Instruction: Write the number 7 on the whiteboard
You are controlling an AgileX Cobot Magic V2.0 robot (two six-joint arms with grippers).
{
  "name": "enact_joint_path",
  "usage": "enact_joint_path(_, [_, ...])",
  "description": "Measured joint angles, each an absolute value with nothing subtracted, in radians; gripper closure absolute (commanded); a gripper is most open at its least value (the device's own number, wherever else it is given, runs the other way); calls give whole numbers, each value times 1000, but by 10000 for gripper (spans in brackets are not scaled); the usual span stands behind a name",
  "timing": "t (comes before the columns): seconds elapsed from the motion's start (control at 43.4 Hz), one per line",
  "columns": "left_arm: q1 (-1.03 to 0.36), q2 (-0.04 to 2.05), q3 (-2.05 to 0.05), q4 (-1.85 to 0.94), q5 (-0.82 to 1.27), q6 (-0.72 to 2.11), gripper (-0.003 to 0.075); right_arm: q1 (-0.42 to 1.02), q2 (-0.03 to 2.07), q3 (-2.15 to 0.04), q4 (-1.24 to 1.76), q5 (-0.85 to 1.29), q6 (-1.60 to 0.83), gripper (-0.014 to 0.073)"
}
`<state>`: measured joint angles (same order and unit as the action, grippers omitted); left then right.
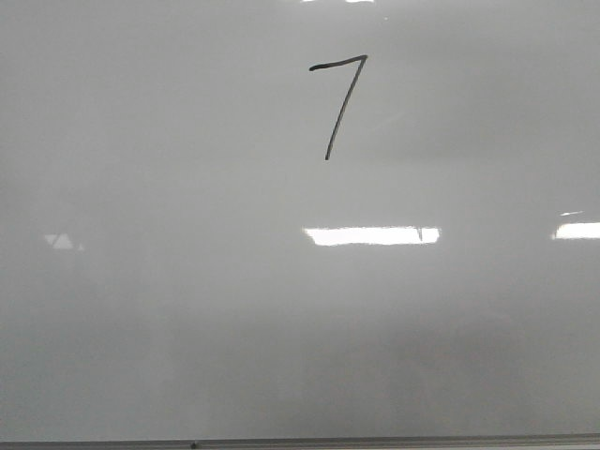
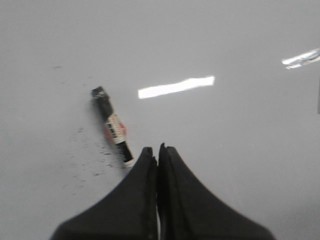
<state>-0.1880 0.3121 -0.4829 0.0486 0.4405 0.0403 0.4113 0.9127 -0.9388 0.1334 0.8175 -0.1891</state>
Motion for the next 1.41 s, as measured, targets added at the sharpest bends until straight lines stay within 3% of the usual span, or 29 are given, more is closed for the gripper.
enact_joint_path(0.207, [-33, 110, -264, 49, 308, 40, 741, 411, 913, -939, 133, 818, -189, 711])
enact_joint_path(0.599, [45, -6, -1, -24, 61, 40, 741, 411, 913, -939, 133, 818, -189, 712])
enact_joint_path(1.406, [37, -6, 6, -34, 17, 40, 741, 411, 913, -939, 133, 818, -190, 712])
